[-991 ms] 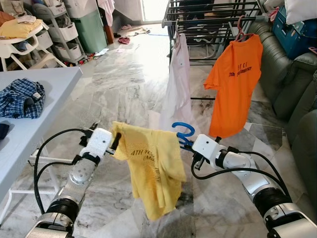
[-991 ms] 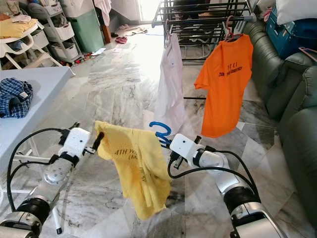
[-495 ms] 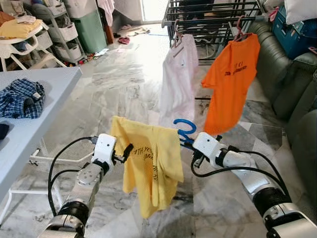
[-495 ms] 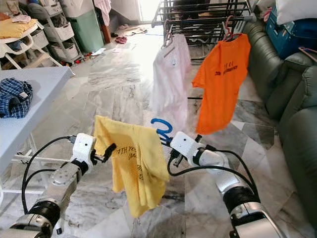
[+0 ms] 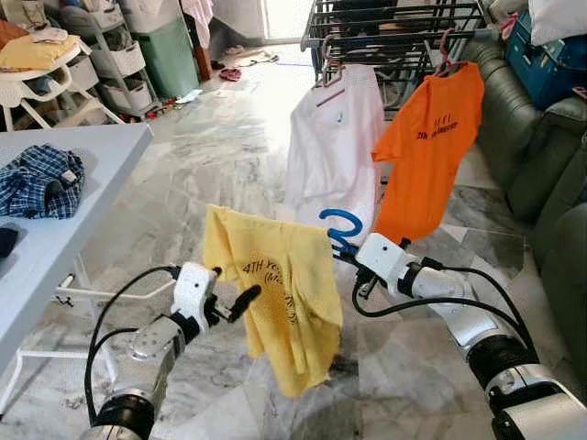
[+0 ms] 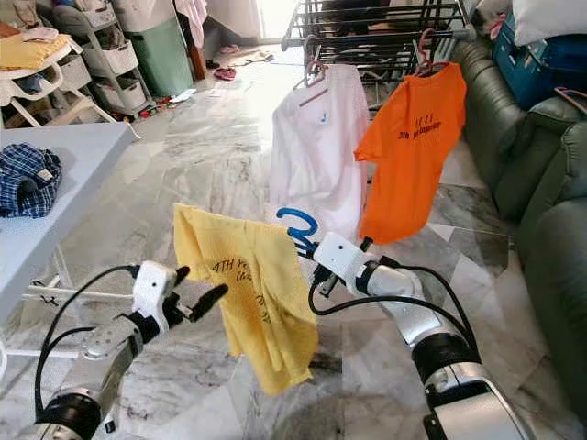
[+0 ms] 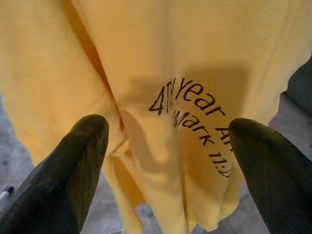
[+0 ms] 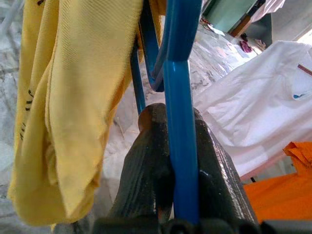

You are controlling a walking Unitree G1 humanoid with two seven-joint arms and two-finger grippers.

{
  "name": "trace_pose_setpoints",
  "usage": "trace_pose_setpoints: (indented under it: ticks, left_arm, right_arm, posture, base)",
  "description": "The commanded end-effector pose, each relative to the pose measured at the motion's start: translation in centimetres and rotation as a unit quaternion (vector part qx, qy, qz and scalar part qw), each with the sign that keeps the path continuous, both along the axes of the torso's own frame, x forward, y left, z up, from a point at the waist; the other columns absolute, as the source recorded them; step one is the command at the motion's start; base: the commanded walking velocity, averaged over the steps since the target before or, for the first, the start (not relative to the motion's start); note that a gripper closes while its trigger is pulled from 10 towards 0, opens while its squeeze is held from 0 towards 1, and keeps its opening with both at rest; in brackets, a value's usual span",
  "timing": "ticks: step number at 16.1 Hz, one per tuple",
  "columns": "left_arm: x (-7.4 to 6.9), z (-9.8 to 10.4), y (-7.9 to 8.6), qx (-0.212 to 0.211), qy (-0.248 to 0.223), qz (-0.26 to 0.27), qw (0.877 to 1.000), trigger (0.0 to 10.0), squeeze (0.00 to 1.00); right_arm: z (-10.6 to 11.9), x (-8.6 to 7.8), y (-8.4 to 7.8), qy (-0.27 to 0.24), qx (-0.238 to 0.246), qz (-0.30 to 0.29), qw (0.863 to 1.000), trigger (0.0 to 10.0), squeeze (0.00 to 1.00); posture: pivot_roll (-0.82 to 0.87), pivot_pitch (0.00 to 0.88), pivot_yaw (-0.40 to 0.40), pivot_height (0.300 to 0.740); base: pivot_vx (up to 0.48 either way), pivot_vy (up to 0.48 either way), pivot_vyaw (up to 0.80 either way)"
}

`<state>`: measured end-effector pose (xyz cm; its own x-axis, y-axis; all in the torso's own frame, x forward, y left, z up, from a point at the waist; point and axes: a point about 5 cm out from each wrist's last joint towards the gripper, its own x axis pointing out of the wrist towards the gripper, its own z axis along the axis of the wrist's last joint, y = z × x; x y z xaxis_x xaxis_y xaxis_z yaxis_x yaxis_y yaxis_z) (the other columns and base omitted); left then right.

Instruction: Hang hanger

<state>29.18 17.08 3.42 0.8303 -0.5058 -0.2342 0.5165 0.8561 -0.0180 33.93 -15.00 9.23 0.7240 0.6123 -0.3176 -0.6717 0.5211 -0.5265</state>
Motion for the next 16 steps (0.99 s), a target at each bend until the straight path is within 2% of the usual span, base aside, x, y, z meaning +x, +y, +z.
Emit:
trace_pose_setpoints:
  ticks: [1, 2, 6, 7, 8, 12, 13, 16]
  left_arm:
    - [-0.4, -0.8, -0.5, 0.014, 0.010, -0.003, 1.000, 10.0, 0.00]
    - [-0.4, -1.0, -0.9, 0.011, 0.012, -0.002, 1.000, 10.0, 0.00]
    - [0.2, -1.4, -1.8, 0.043, 0.018, 0.028, 0.999, 10.0, 0.00]
    - [0.7, -1.3, -1.9, 0.047, 0.021, 0.050, 0.997, 10.0, 0.00]
    - [1.0, -1.3, -1.8, 0.066, 0.016, 0.075, 0.995, 10.0, 0.00]
    - [2.0, -0.4, -0.4, 0.092, -0.017, 0.150, 0.984, 10.0, 0.00]
    - [2.1, -0.3, -0.2, 0.087, -0.016, 0.161, 0.983, 10.0, 0.00]
    - [1.8, -0.6, -0.7, 0.082, -0.016, 0.142, 0.986, 10.0, 0.00]
  right_arm:
    - [1.5, 0.5, 1.7, -0.030, 0.021, 0.025, 0.999, 0.0, 0.00]
    - [1.5, 0.3, 1.9, -0.029, 0.021, 0.034, 0.999, 0.0, 0.00]
    - [1.8, -0.7, 2.1, -0.016, 0.025, 0.074, 0.997, 0.0, 0.00]
    - [2.2, -1.1, 2.0, -0.012, 0.030, 0.088, 0.996, 0.0, 0.00]
    - [2.5, -1.4, 1.8, -0.013, 0.030, 0.094, 0.995, 0.0, 0.00]
    - [2.8, -2.0, 1.0, -0.012, 0.023, 0.089, 0.996, 0.0, 0.00]
    - [2.9, -2.2, 0.8, -0.008, 0.021, 0.084, 0.996, 0.0, 0.00]
    - [2.9, -2.2, 0.6, -0.007, 0.018, 0.074, 0.997, 0.0, 0.00]
  posture:
    - [-0.18, 0.001, 0.119, 0.740]
    - [-0.18, 0.000, 0.119, 0.740]
    - [-0.20, 0.008, 0.120, 0.740]
    - [-0.21, 0.010, 0.125, 0.740]
    - [-0.22, 0.011, 0.128, 0.740]
    - [-0.24, 0.009, 0.139, 0.740]
    - [-0.24, 0.009, 0.140, 0.740]
    - [-0.24, 0.012, 0.139, 0.740]
  base:
    - [0.000, 0.000, 0.00]
    - [0.000, 0.000, 0.00]
    - [0.000, 0.000, 0.00]
    - [0.000, 0.000, 0.00]
    - [0.000, 0.000, 0.00]
    - [0.000, 0.000, 0.00]
    - [0.000, 0.000, 0.00]
    - [0.000, 0.000, 0.00]
